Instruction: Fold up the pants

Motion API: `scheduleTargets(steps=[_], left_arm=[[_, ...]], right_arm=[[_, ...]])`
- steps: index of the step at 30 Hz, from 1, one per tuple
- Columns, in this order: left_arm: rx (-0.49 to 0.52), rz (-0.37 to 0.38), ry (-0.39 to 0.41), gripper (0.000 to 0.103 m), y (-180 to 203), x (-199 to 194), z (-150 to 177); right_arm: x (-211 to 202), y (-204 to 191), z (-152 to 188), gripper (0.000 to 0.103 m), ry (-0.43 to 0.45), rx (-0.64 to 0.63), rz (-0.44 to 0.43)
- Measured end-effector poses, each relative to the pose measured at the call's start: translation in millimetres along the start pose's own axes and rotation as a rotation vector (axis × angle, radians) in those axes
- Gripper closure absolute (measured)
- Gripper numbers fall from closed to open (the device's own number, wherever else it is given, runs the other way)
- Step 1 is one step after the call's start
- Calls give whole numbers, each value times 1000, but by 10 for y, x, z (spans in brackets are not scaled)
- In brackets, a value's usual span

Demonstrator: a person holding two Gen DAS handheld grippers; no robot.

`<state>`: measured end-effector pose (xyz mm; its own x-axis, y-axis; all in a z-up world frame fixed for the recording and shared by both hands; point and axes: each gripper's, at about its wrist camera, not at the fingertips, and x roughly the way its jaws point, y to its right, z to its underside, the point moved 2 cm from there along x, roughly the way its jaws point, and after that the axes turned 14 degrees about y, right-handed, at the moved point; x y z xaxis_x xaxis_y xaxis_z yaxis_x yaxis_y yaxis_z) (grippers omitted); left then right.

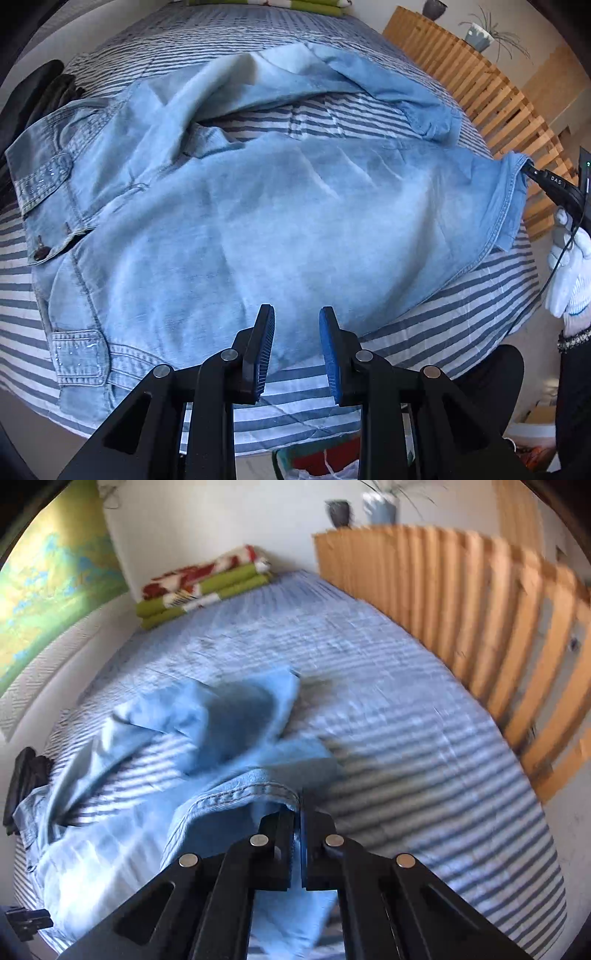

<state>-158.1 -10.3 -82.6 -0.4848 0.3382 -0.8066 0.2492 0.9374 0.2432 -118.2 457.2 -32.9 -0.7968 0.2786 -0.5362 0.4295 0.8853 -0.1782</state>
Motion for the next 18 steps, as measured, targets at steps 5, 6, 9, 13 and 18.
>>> scheduleTargets(steps=[5, 6, 9, 13, 18], left_arm=[[-103, -30, 66, 76, -508, -322, -29], [-134, -39, 77, 76, -644, -373, -11], [-217, -58, 87, 76, -1015, -479, 72], [-232, -79, 73, 76, -1205, -480, 186], [-235, -60, 84, 76, -1203, -387, 213]], right_arm=[[-92, -1491, 354, 100, -53, -190, -302], [-82, -1795, 575, 96, -107, -236, -362], [-97, -2488, 1376, 93, -275, -399, -454], [-261, -2691, 2072, 91, -398, -510, -491], [-525, -2115, 1857, 71, -362, -396, -478]])
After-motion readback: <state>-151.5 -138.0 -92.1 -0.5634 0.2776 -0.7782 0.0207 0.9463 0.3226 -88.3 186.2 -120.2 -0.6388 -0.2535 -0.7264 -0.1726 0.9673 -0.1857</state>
